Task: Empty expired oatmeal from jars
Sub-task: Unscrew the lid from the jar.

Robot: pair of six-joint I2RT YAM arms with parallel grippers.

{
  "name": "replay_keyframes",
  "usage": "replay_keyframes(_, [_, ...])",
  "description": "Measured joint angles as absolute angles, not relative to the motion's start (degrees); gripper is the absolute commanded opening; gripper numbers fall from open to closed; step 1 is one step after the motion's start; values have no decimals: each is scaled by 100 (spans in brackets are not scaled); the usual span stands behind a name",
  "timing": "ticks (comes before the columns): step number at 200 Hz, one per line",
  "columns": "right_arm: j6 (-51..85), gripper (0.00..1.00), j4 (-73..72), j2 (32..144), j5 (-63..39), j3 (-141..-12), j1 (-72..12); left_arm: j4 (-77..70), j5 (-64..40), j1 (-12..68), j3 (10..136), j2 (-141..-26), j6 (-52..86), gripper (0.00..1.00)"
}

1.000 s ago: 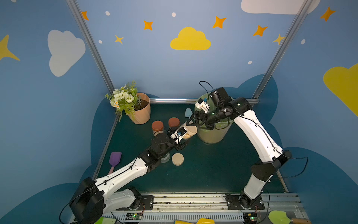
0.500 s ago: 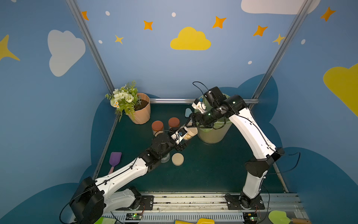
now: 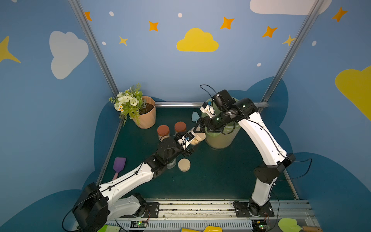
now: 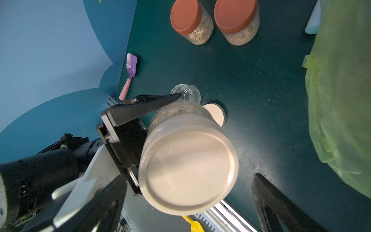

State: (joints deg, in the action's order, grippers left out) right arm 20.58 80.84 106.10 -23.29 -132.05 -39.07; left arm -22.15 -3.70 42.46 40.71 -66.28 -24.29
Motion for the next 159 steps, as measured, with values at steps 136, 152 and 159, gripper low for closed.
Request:
replay_keyframes(136, [2058,83,7907,10615,-2591,-13013,-3922,-2383,-462,4254,4071,-6626,-2290,5])
replay_keyframes(152, [1979,78,7848,10608,-2622,-12936,-3916,-2370,-478,4250,4071,-6622,-2241,4])
replay_keyframes(159, [1918,73,7813,10604,-2637,-12879,-3916,-2331,-480,4248,4071,-6622,-2215,4])
